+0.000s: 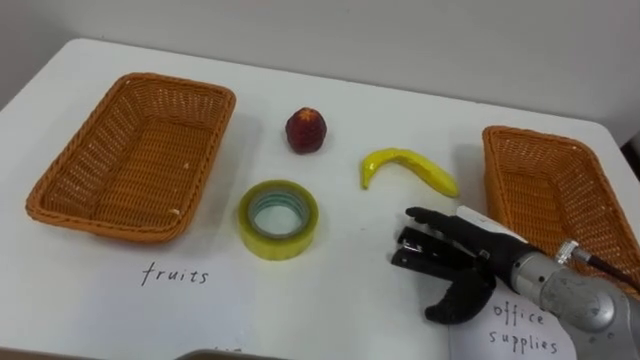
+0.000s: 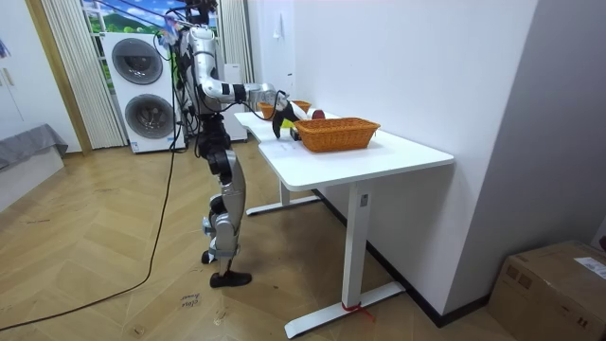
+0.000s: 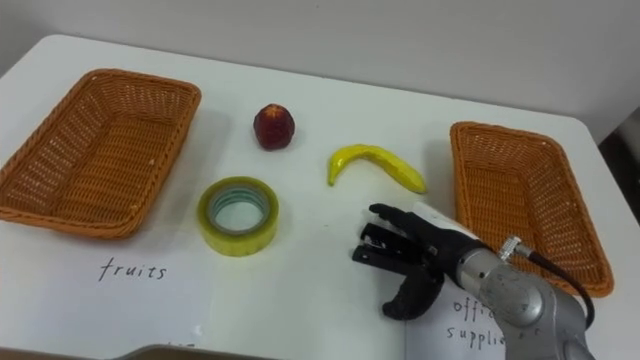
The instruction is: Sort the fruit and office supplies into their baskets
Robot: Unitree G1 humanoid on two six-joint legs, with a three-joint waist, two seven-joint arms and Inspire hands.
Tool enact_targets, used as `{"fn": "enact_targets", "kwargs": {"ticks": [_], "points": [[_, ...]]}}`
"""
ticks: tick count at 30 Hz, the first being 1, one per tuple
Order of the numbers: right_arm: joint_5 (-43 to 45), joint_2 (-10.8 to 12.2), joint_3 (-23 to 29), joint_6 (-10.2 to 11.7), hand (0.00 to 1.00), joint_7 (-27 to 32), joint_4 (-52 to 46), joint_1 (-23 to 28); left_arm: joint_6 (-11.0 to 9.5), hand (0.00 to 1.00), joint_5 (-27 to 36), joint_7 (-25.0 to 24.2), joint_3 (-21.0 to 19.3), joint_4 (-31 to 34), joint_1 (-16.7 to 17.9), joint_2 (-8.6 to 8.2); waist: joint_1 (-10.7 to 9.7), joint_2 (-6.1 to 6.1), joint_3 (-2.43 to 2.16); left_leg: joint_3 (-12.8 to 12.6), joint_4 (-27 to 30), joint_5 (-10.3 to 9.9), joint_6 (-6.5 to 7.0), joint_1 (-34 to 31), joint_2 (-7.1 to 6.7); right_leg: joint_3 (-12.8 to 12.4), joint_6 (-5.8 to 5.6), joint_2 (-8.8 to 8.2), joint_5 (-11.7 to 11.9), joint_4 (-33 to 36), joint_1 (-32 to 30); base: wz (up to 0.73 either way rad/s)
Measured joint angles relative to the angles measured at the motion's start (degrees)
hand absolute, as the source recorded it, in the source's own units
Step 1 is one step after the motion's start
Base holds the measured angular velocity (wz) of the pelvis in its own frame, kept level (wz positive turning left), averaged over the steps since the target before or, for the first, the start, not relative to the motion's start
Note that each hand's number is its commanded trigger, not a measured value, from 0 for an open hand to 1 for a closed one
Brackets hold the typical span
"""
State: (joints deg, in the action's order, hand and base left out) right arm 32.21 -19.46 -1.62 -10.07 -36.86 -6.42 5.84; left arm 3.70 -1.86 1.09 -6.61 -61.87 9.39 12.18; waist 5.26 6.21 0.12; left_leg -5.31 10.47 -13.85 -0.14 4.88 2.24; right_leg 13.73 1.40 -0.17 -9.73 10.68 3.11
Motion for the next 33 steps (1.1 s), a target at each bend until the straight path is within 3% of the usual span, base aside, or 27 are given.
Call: {"fn": "enact_targets", "kwargs": {"ticks": [18,19,20,21,26,33], "points": [[0.1,0.0,-0.1,-0.8,0.0,0.0,0.1,-0.1,0.1,0.0,-0.1,1.3,0.0,0.0,-0.1,0.0,0.1,-0.03,0.02,0.0,0.0,0.0,0.0,0.0,0.0,-0.1,0.0,0.03,0.0,0.0,0.0,0.0],[0.1,0.0,-0.1,-0.8,0.08,0.0,0.1,-0.1,0.1,0.0,-0.1,1.3,0.0,0.0,-0.1,0.0,0.1,-0.03,0.02,0.0,0.0,0.0,0.0,0.0,0.0,-0.1,0.0,0.03,0.0,0.0,0.0,0.0],[0.1,0.0,-0.1,-0.9,0.64,0.0,0.1,-0.2,0.1,0.0,-0.1,1.4,0.0,0.0,-0.1,0.0,0.2,-0.03,0.02,0.0,0.0,0.0,0.0,-0.1,0.0,-0.1,0.0,0.04,0.0,0.0,0.0,0.0],[0.1,0.0,-0.1,-1.0,0.99,0.0,0.1,-0.2,0.2,0.0,-0.2,1.5,0.0,0.1,-0.1,0.0,0.3,-0.03,0.02,0.1,0.0,0.0,0.0,-0.1,0.0,0.0,0.0,0.04,0.0,0.0,0.0,0.0],[1.9,0.0,-0.1,-1.3,1.0,0.9,0.1,-0.5,1.1,0.0,-0.2,2.3,0.1,0.6,-0.3,-0.03,1.0,-0.04,0.02,0.2,0.0,0.0,0.0,-0.1,-0.01,-0.2,0.0,0.09,0.0,0.0,0.0,0.0],[4.6,0.0,-0.3,-2.0,1.0,3.2,3.6,-4.8,1.3,0.0,0.1,2.8,1.2,1.3,-0.4,-0.02,1.3,-0.06,0.02,0.8,0.0,0.0,0.0,-0.2,-0.03,-0.1,0.0,0.15,0.0,-0.1,0.1,0.04]]}}
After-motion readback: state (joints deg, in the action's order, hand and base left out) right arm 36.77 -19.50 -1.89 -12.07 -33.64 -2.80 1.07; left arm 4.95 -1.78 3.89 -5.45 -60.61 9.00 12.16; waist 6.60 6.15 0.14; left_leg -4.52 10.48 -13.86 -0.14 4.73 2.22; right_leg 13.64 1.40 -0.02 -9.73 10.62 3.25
